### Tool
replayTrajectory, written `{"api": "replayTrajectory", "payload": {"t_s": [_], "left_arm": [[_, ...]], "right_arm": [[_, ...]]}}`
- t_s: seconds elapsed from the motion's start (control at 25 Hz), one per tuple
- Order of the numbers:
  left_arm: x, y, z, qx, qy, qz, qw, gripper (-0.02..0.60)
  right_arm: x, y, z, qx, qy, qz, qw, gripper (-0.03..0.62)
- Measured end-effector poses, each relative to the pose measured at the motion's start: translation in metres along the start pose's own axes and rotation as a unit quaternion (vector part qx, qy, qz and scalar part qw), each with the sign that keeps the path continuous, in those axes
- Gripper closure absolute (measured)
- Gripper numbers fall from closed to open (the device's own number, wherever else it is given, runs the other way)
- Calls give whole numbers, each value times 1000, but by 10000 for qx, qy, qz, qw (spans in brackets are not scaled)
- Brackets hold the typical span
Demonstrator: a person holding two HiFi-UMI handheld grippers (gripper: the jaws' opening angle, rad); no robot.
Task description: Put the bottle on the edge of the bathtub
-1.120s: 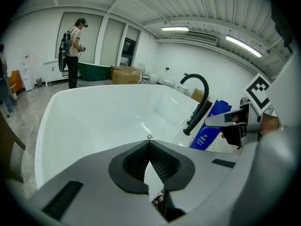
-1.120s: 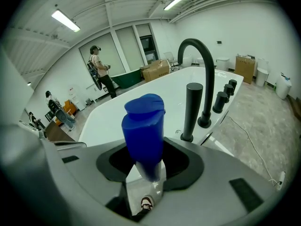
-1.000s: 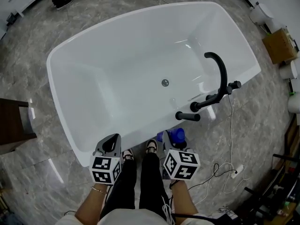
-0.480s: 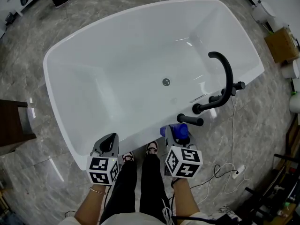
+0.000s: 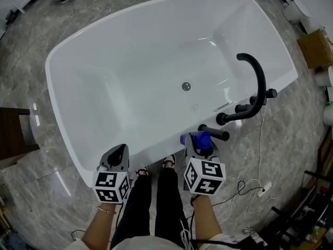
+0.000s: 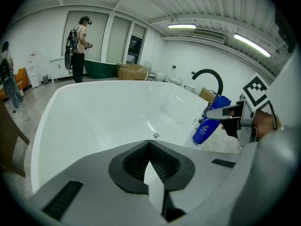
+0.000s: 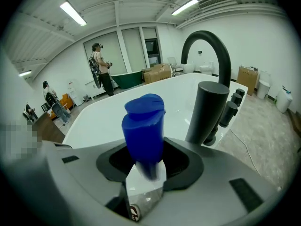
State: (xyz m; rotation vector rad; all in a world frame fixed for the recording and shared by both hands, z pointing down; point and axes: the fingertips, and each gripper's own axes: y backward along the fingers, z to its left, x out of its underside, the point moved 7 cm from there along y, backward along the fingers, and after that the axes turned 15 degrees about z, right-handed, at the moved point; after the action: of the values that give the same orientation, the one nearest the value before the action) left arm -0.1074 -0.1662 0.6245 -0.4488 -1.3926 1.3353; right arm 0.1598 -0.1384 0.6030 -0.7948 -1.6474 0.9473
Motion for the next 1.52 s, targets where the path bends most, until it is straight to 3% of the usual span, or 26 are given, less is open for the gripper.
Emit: {"api": "replayTrajectory", "payload": {"t_s": [1.52], "left_arm": [[15, -8, -6, -38, 140, 38, 9999, 575]], "right_arm": [[14, -1, 7, 137, 452, -217, 9987, 421]]}}
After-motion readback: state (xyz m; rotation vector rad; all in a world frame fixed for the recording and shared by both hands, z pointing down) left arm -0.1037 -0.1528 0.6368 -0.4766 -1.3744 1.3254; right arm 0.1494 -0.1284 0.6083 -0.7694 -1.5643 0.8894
